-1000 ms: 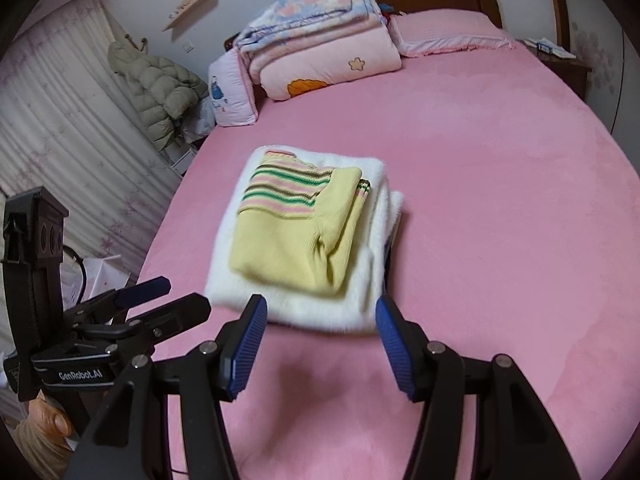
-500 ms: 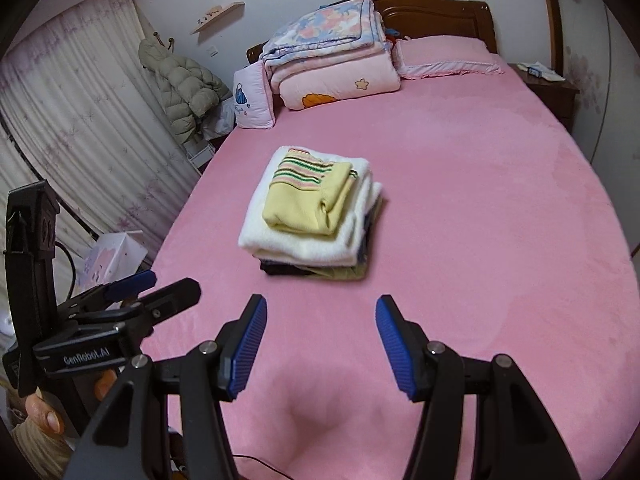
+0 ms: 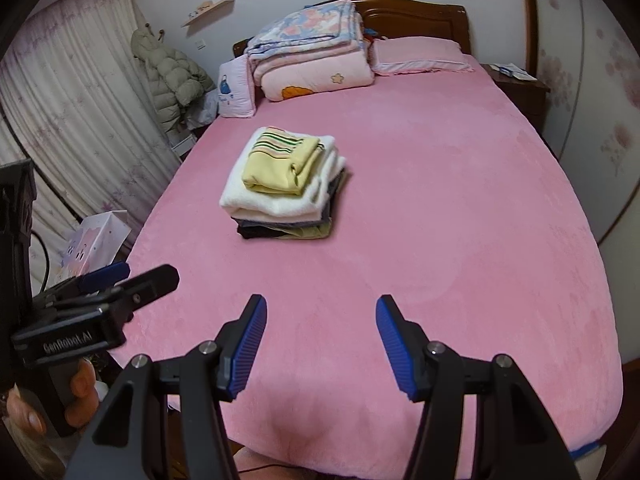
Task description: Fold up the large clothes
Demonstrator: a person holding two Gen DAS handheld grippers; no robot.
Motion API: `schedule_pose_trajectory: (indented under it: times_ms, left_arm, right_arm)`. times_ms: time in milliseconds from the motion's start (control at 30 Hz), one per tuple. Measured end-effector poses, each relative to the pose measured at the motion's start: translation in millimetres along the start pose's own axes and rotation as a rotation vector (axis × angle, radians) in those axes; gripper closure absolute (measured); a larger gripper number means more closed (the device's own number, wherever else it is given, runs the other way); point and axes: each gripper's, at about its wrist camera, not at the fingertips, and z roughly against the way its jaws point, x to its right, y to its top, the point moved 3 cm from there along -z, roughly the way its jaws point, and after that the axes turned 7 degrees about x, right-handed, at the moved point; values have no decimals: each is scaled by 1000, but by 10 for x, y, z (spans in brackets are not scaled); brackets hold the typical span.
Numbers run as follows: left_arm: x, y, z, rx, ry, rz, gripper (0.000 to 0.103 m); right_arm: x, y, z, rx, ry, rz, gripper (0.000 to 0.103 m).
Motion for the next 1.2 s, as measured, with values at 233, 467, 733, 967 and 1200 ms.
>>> schedule_pose_trajectory:
  times_ms: [233, 467, 733, 967, 1200]
  left_arm:
    - [132, -224, 3, -2, 65, -26, 4]
    - [148, -268, 7, -12, 73, -12, 2]
    - [132, -306, -80, -47, 68, 17, 1]
    - [143, -323, -95, -54, 80, 10, 1]
    - [154, -327, -98, -55, 77, 11, 1]
  right_arm:
    - [55, -142, 120, 52, -67, -18, 42]
    - [-4, -182, 183, 92, -102, 42, 26]
    - [68, -212, 141, 66, -110, 33, 20]
    - [105, -221, 108, 47, -102, 21, 20]
    - [165, -254, 73, 33, -102, 6, 20]
